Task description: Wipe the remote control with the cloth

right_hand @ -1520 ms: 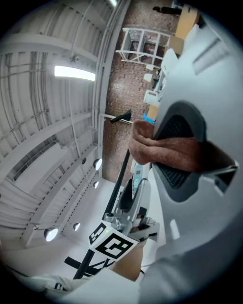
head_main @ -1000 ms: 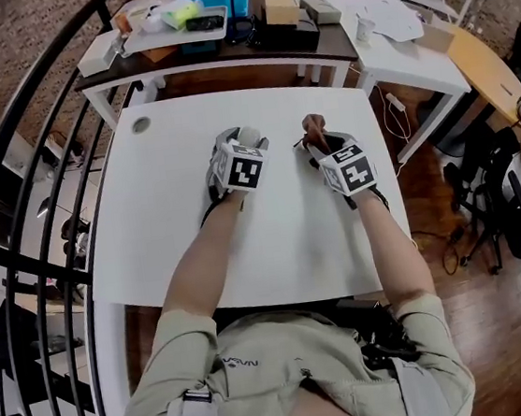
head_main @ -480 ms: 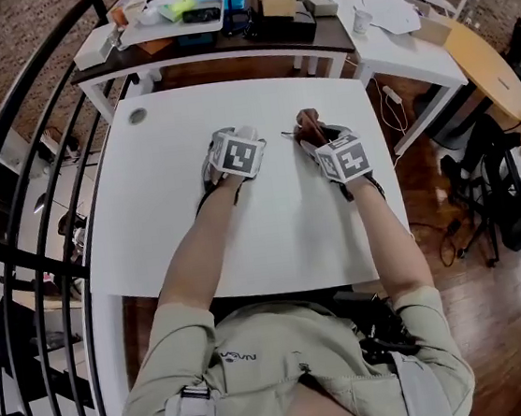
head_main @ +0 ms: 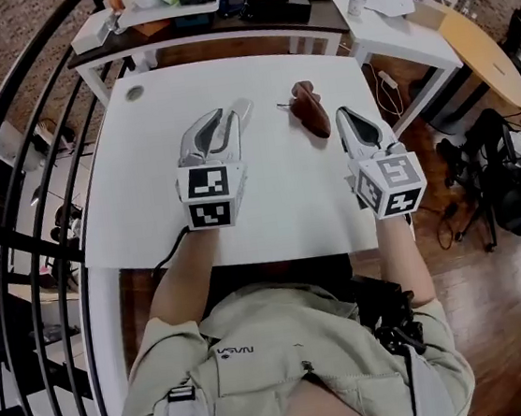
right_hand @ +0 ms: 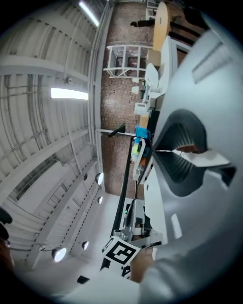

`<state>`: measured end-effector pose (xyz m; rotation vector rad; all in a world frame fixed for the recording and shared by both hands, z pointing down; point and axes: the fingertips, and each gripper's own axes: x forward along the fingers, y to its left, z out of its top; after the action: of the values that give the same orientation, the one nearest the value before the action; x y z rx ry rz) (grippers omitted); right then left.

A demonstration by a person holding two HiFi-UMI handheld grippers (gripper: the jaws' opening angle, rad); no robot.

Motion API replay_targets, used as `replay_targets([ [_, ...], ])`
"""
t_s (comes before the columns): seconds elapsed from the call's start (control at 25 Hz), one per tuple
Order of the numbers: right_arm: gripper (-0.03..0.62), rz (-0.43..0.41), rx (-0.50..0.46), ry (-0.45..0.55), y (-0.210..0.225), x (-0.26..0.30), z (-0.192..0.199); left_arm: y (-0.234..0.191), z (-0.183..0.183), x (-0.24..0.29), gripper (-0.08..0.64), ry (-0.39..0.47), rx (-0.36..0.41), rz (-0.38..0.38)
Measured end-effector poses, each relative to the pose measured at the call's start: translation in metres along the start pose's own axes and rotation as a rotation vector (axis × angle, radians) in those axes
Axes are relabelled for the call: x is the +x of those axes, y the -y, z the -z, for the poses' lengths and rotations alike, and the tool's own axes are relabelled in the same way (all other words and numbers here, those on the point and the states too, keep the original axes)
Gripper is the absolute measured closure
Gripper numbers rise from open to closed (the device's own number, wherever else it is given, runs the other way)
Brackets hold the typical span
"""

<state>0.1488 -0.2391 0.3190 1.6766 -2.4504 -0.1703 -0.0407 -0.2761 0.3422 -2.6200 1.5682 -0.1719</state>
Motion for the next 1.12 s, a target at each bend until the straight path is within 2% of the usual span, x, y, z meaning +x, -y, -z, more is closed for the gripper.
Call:
replay_targets([
  [0.16,0.588,-0.009,0.01,0.045,-0.029,-0.047,-0.007,0.014,-0.009,-0.065,0.555,0.074,0.008,-0.01],
  [0.32,0.588,-0.033,0.017,0.045,-0.062,-0.084,0.002,0.046,-0.003,-0.107,0.555,0.097,0.037,0.037],
  [0.44,0.588,-0.04,0.04,0.012,-0.079,-0.1,0.023,0.06,0.015,-0.124,0.555,0.09,0.056,0.037],
  [0.72,0.589,-0.046,0.091,-0.094,-0.091,-0.108,0.075,0.074,0.074,-0.141,0.555,0.005,0.025,0.031],
  [0.88,0.589,-0.044,0.107,-0.119,-0.093,-0.104,0.09,0.08,0.085,-0.138,0.555,-0.012,0.022,0.049],
  [1.12,0.589,-0.04,0.136,-0.157,-0.091,-0.103,0.113,0.085,0.084,-0.135,0.555,-0.013,0.068,0.055],
])
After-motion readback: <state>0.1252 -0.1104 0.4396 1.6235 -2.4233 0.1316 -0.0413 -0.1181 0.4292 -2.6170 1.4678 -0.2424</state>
